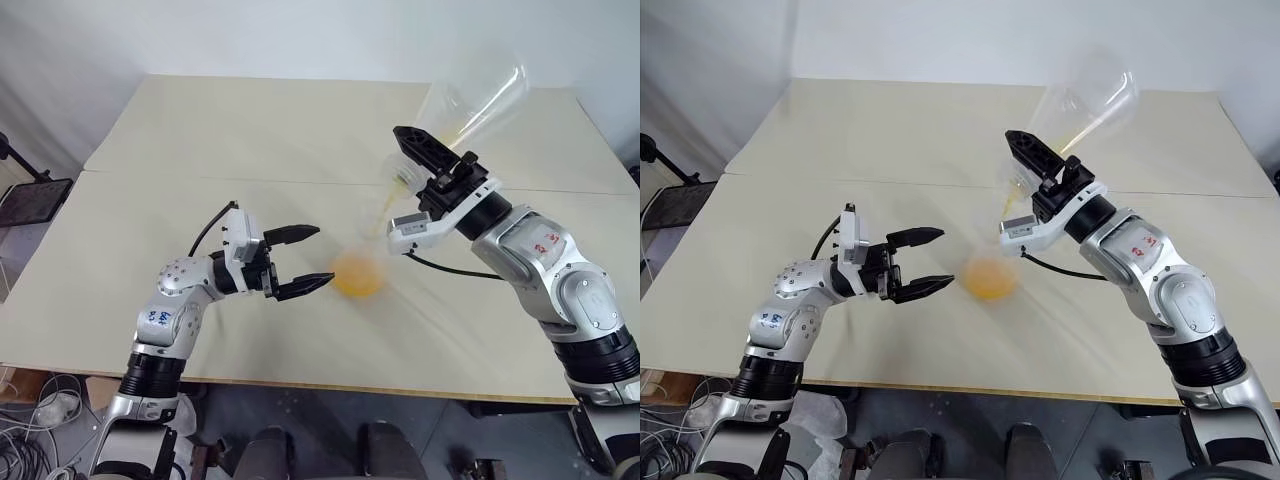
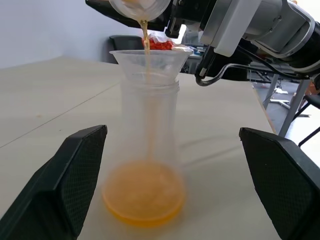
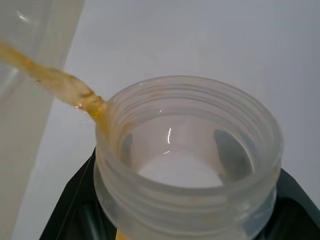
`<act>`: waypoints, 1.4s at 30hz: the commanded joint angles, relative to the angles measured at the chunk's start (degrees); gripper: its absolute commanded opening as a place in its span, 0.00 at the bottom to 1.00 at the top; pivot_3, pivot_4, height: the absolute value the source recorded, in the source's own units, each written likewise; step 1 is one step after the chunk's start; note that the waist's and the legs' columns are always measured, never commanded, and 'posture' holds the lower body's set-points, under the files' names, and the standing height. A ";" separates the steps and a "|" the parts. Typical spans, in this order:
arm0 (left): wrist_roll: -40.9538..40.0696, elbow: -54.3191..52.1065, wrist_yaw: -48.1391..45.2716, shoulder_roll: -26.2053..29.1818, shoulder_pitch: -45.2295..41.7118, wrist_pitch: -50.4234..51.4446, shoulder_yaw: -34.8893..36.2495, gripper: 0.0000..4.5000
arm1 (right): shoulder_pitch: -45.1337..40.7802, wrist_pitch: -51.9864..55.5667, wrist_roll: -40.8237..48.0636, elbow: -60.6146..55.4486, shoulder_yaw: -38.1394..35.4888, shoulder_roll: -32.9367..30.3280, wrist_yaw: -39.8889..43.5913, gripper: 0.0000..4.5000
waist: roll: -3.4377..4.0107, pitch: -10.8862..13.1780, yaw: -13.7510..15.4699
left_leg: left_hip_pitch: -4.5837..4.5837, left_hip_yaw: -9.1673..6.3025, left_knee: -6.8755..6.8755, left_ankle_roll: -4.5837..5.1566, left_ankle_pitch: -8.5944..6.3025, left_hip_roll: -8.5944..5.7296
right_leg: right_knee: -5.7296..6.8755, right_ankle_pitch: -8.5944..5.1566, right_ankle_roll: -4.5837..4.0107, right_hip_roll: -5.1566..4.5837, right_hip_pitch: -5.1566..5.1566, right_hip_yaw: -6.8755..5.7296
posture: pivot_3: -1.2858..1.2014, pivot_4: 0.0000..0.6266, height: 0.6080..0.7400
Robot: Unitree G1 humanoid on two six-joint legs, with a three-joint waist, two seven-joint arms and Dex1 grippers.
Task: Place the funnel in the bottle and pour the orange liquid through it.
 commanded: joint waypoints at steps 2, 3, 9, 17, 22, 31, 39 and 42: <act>-0.89 -2.10 -0.26 0.51 -0.55 -0.29 0.99 1.00 | -1.17 0.22 -0.18 -0.70 -2.08 -0.12 -1.46 0.55 | 0.00 0.00 0.00 | 0.00 0.00 0.00 0.00 0.00 0.00 | 0.00 0.00 0.00 0.00 0.00 0.00 | 0.52 0.24 1.00; -0.94 -2.24 -0.24 0.57 -0.44 -0.23 0.99 1.00 | -1.09 0.09 -0.27 -0.71 -2.00 -0.22 -1.52 0.55 | 0.00 0.00 0.00 | 0.00 0.00 0.00 0.00 0.00 0.00 | 0.00 0.00 0.00 0.00 0.00 0.00 | 0.52 0.24 1.00; -1.09 -2.38 -0.18 0.71 -0.36 -0.05 0.97 1.00 | -0.55 0.34 0.22 -1.05 -2.03 0.14 -1.24 0.55 | 0.00 0.00 0.00 | 0.00 0.00 0.00 0.00 0.00 0.00 | 0.00 0.00 0.00 0.00 0.00 0.00 | 0.52 0.24 1.00; -1.13 -2.13 -0.30 0.71 -0.54 -0.02 0.86 1.00 | 0.29 0.35 0.53 -1.91 -2.13 0.25 -0.81 0.55 | 0.00 0.00 0.00 | 0.00 0.00 0.00 0.00 0.00 0.00 | 0.00 0.00 0.00 0.00 0.00 0.00 | 0.52 0.24 1.00; -1.16 -2.15 -0.32 0.69 -0.58 0.07 0.80 1.00 | 0.68 -0.03 0.05 -2.18 -1.72 -0.01 -0.62 0.55 | 0.00 0.00 0.00 | 0.00 0.00 0.00 0.00 0.00 0.00 | 0.00 0.00 0.00 0.00 0.00 0.00 | 0.52 0.24 1.00; -1.34 -2.29 -0.56 1.15 -0.47 0.62 0.98 1.00 | 2.64 3.19 13.54 -4.74 -4.25 4.66 5.11 0.55 | 0.00 0.00 0.00 | 0.00 0.00 0.00 0.00 0.00 0.01 | 0.00 0.00 0.00 0.00 0.01 0.00 | 0.52 0.24 1.00; -1.30 -2.29 -0.75 1.13 -0.24 0.85 0.83 1.00 | 1.24 19.41 30.09 -10.58 -13.99 10.21 13.82 0.55 | 0.00 0.00 0.05 | 0.01 -0.03 0.00 0.00 0.00 0.01 | 0.02 0.00 0.00 0.00 0.03 -0.01 | 0.52 0.24 1.00; -1.24 -1.94 -0.96 1.15 -0.47 0.96 0.78 1.00 | -1.85 42.61 47.24 -14.29 -24.53 15.33 20.19 0.55 | 0.00 0.00 0.06 | 0.01 -0.04 0.02 0.00 0.00 0.02 | 0.05 0.00 0.00 -0.01 0.04 -0.02 | 0.52 0.24 1.00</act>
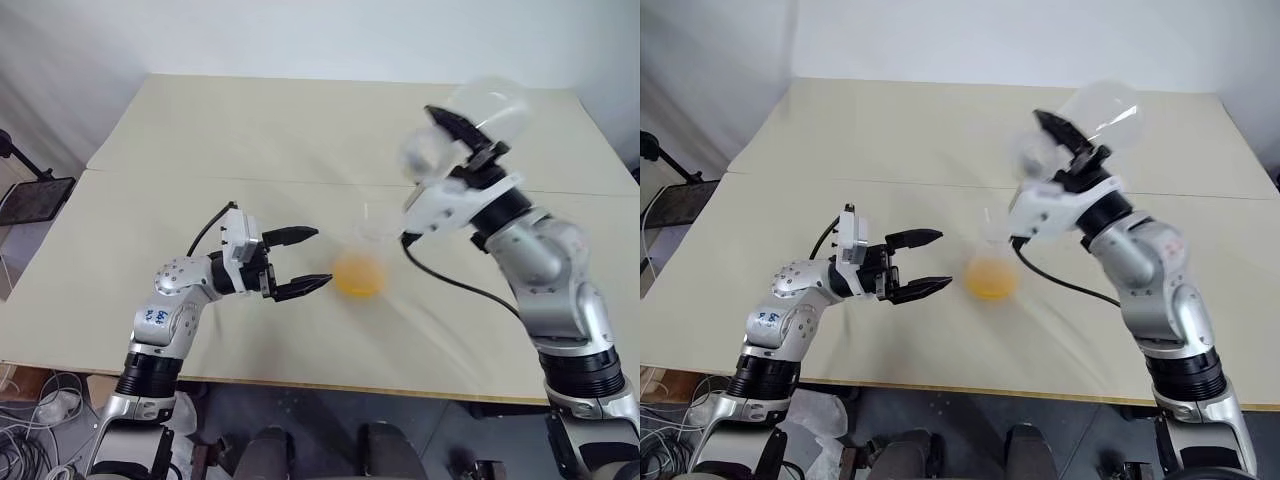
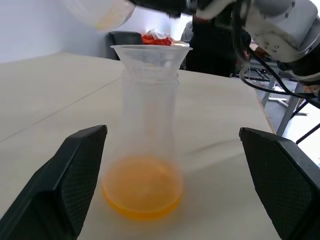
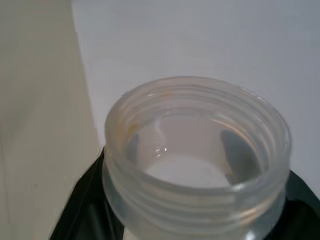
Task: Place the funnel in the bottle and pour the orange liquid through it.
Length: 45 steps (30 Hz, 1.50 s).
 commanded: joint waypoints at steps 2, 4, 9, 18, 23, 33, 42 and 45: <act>-0.83 -1.77 -0.59 0.46 -0.55 -0.17 0.77 1.00 | -4.57 29.93 23.30 -7.33 -16.40 3.73 7.43 0.55 | 0.00 0.00 0.10 | 0.00 -0.09 0.01 0.00 0.00 0.08 | 0.05 0.01 -0.01 0.00 0.04 -0.07 | 0.52 0.24 1.00; -0.82 -1.51 -0.85 0.56 -0.67 -0.14 0.78 1.00 | -3.10 34.81 28.98 -6.73 -22.93 1.83 9.36 0.55 | 0.00 0.00 0.15 | 0.00 -0.15 0.01 0.00 0.00 0.10 | 0.07 0.01 -0.01 -0.02 0.05 -0.08 | 0.52 0.24 1.00; -0.53 -0.26 -1.47 0.30 -1.54 -0.32 0.54 1.00 | 4.84 38.04 36.44 -1.83 -32.59 -2.00 10.83 0.55 | 0.00 0.00 0.30 | 0.01 -0.12 -0.07 0.01 -0.01 -0.09 | 0.01 0.01 -0.01 -0.10 0.07 -0.10 | 0.52 0.24 1.00; -0.58 -0.03 -2.21 -0.03 -2.46 0.38 0.06 1.00 | 15.32 25.81 40.81 12.34 -38.10 -3.88 9.98 0.55 | 0.00 0.00 -0.03 | 0.16 0.07 -0.11 0.05 0.02 -0.09 | 0.04 0.00 -0.01 -0.11 0.08 0.03 | 0.52 0.24 1.00; -0.61 -0.44 -2.44 0.44 -2.64 1.19 0.29 1.00 | 17.82 26.89 45.51 11.99 -37.85 -2.75 8.91 0.55 | 0.00 0.00 0.02 | 0.17 0.09 -0.09 0.05 0.03 -0.07 | 0.05 0.00 -0.01 -0.10 0.09 0.08 | 0.52 0.24 1.00; -0.23 1.48 -3.37 1.52 -4.35 1.10 0.68 1.00 | 22.81 24.22 52.31 8.22 -40.66 -2.29 5.48 0.99 | 0.00 0.00 0.34 | 0.13 0.06 -0.09 0.06 0.03 -0.09 | -0.08 0.01 0.01 -0.14 0.13 0.06 | 0.52 0.24 1.00; 0.68 7.32 -6.95 3.44 -7.97 -0.35 1.03 1.00 | 22.29 16.28 57.58 8.71 -44.76 -5.43 6.49 0.99 | 0.00 0.00 0.39 | 0.14 0.07 -0.11 0.07 0.03 -0.11 | -0.16 0.02 0.02 -0.12 0.15 0.03 | 0.52 0.24 1.00; 0.89 9.05 -7.50 3.77 -8.85 -0.89 1.40 1.00 | 20.40 13.47 59.29 9.49 -44.87 -6.35 7.03 0.99 | 0.00 0.00 0.25 | 0.14 0.07 -0.11 0.07 0.03 -0.09 | -0.16 0.02 0.02 -0.10 0.15 0.02 | 0.52 0.24 1.00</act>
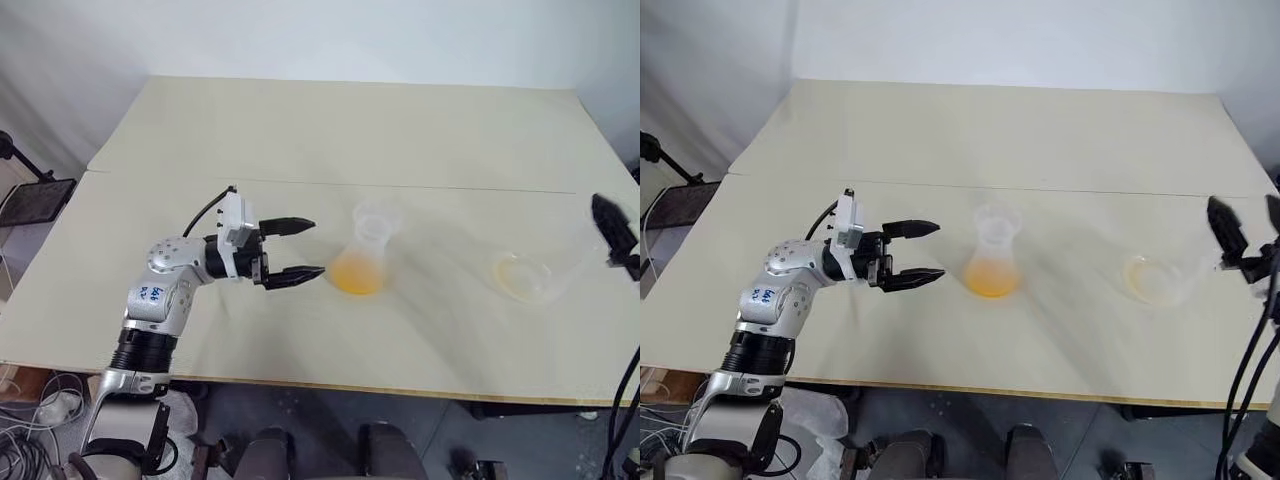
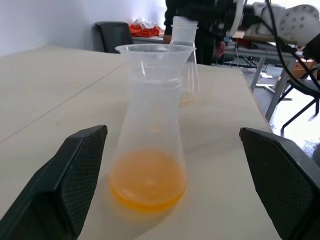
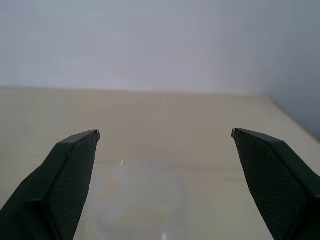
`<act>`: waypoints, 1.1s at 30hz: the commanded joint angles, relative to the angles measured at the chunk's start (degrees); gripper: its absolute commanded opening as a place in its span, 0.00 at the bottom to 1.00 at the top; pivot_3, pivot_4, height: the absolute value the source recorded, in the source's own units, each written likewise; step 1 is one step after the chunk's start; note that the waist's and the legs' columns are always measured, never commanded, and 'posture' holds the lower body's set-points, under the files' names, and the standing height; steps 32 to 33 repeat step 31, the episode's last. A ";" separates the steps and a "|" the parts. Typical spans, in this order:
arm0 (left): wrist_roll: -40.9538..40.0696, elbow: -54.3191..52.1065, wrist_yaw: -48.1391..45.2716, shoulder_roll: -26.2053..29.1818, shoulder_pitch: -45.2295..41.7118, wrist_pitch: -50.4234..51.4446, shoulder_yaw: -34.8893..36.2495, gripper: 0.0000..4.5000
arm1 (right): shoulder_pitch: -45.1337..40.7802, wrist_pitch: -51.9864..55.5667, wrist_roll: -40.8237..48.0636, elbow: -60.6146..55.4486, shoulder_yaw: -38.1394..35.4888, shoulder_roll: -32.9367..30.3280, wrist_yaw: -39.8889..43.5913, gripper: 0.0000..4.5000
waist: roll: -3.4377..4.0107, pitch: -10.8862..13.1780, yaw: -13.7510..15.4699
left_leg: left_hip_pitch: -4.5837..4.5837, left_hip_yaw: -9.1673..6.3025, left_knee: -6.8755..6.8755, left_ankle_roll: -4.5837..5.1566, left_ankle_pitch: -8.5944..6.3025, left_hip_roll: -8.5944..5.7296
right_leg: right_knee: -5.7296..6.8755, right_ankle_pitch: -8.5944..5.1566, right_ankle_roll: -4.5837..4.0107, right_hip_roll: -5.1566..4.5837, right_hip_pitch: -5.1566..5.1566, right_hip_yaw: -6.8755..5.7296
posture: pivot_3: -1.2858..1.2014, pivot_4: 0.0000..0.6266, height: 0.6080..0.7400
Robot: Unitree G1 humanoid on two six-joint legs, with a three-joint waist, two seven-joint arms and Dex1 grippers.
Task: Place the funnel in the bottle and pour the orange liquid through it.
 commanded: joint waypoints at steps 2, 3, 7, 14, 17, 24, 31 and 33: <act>0.61 1.61 -0.91 0.99 -1.73 -2.15 1.52 1.00 | -4.78 -4.98 3.80 -0.77 -1.36 -3.88 1.20 0.99 | 0.00 0.00 -0.12 | 0.00 0.00 0.00 0.00 0.00 0.00 | 0.00 0.00 0.00 0.00 0.00 0.00 | 0.52 0.24 1.00; 1.05 1.93 -0.87 1.14 -1.80 -2.85 1.57 1.00 | -5.86 -5.46 4.61 -1.18 -0.80 -4.63 1.91 0.99 | 0.00 0.00 -0.15 | 0.00 0.01 0.00 0.00 0.00 0.00 | 0.00 0.00 0.00 0.00 0.00 0.00 | 0.52 0.24 1.00; 2.33 2.71 -0.82 3.11 -1.65 -3.80 2.16 1.00 | -5.67 -1.53 10.65 -8.26 4.61 -8.26 7.16 0.99 | -0.02 0.01 -0.13 | 0.00 -0.03 -0.03 0.01 0.01 0.04 | -0.01 0.00 0.00 0.02 0.00 -0.04 | 0.52 0.24 1.00; 4.89 2.01 -1.09 8.29 4.17 -8.25 3.94 1.00 | 14.48 -6.79 6.73 -17.44 12.38 -5.83 17.54 0.99 | -0.12 0.03 0.87 | -0.03 -0.06 -0.13 0.03 -0.01 0.02 | -0.12 0.01 0.02 -0.06 0.03 -0.12 | 0.52 0.24 1.00; 5.58 1.13 -0.40 9.99 7.49 -9.45 4.91 1.00 | 23.65 -10.74 3.51 -18.11 15.51 -5.64 23.88 0.99 | -0.12 0.04 1.42 | -0.03 -0.04 -0.11 0.10 -0.01 0.00 | -0.13 0.04 0.07 -0.18 0.03 -0.12 | 0.52 0.24 1.00; 7.68 1.79 2.82 10.49 13.59 -15.45 7.01 1.00 | 33.41 -27.51 -6.45 -10.55 18.32 -2.29 29.35 0.99 | -0.14 0.05 1.31 | 0.03 -0.03 -0.04 0.17 0.00 -0.07 | -0.33 0.06 0.12 -0.23 0.20 -0.20 | 0.52 0.24 1.00; 7.81 1.76 4.23 9.65 13.31 -18.23 6.70 1.00 | 31.32 -28.20 -5.31 -9.67 18.15 -3.18 28.13 0.99 | -0.14 0.05 1.20 | 0.10 -0.02 -0.04 0.15 0.01 -0.04 | -0.51 0.06 0.12 -0.24 0.24 -0.24 | 0.52 0.24 1.00; 7.81 1.76 4.23 9.65 13.31 -18.23 6.70 1.00 | 31.32 -28.20 -5.31 -9.67 18.15 -3.18 28.13 0.99 | -0.14 0.05 1.20 | 0.10 -0.02 -0.04 0.15 0.01 -0.04 | -0.51 0.06 0.12 -0.24 0.24 -0.24 | 0.52 0.24 1.00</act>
